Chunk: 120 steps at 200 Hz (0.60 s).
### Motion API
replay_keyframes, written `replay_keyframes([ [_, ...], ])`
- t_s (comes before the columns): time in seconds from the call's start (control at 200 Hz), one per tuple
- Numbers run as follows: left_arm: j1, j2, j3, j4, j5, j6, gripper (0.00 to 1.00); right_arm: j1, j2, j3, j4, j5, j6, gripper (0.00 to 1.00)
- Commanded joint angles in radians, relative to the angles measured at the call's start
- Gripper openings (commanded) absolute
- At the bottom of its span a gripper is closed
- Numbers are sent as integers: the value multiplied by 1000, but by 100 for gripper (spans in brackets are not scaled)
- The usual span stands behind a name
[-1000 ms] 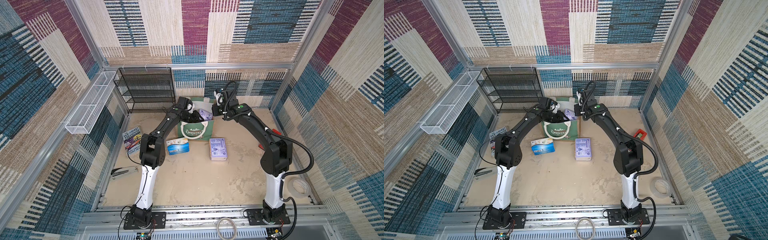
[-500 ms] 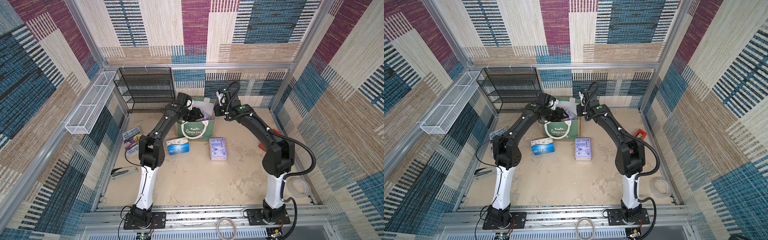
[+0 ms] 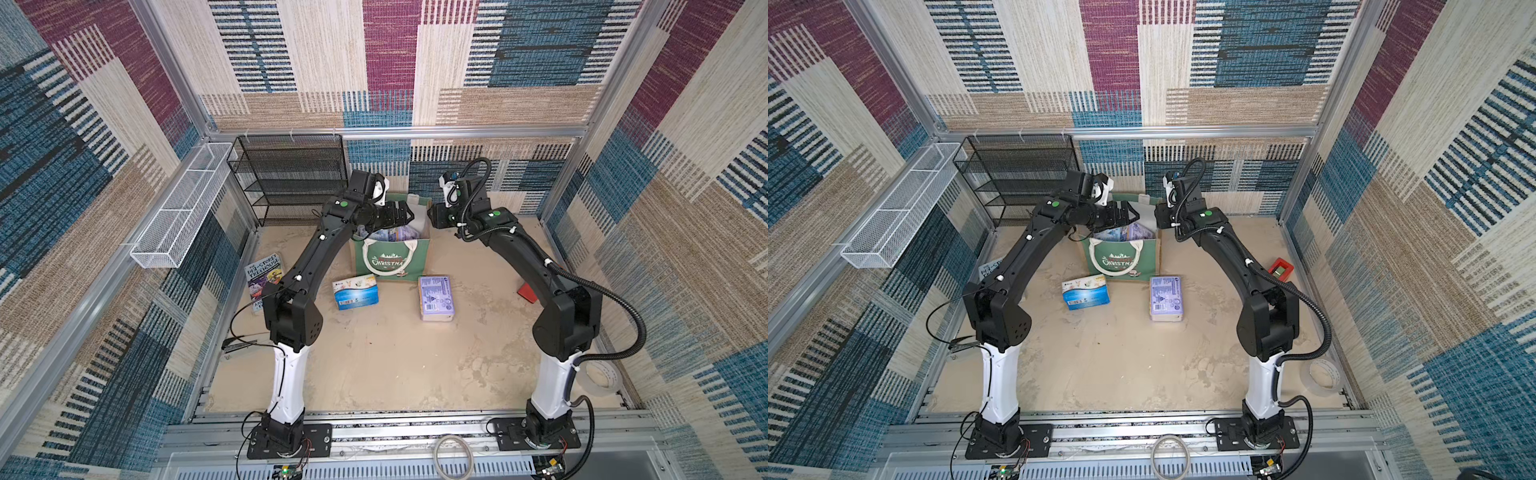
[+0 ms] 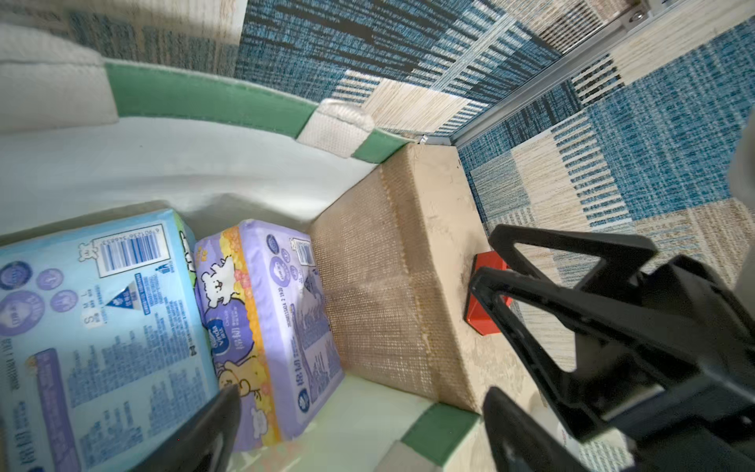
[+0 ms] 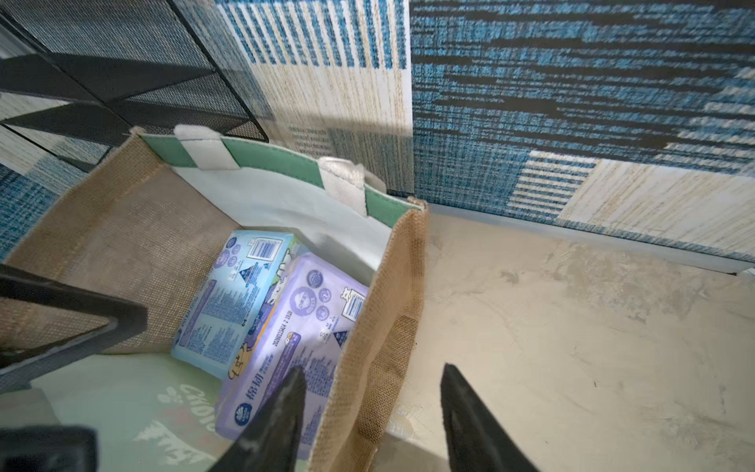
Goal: Put tissues into the canvas bag
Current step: Place the pack of facial tissues in the canvas bag.
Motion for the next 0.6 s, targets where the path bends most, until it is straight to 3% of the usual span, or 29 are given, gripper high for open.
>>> replay_keyframes([
  [0.0, -16, -83, -80, 97, -80, 48, 99, -1, -39, -16, 48, -17, 13, 64],
  [0.155, -53, -233, -257, 223, -168, 75, 99, -6, -131, -110, 115, 18, -4, 81],
  [0.306, -106, -418, -561, 436, -270, 88, 99, -21, -263, -302, 233, 42, -16, 95],
  [0.436, -142, -545, -762, 532, -310, 62, 99, -43, -398, -540, 352, 70, 0, 98],
  [0.596, -211, -649, -930, 585, -351, 42, 100, -105, -549, -851, 503, -25, 65, 95],
])
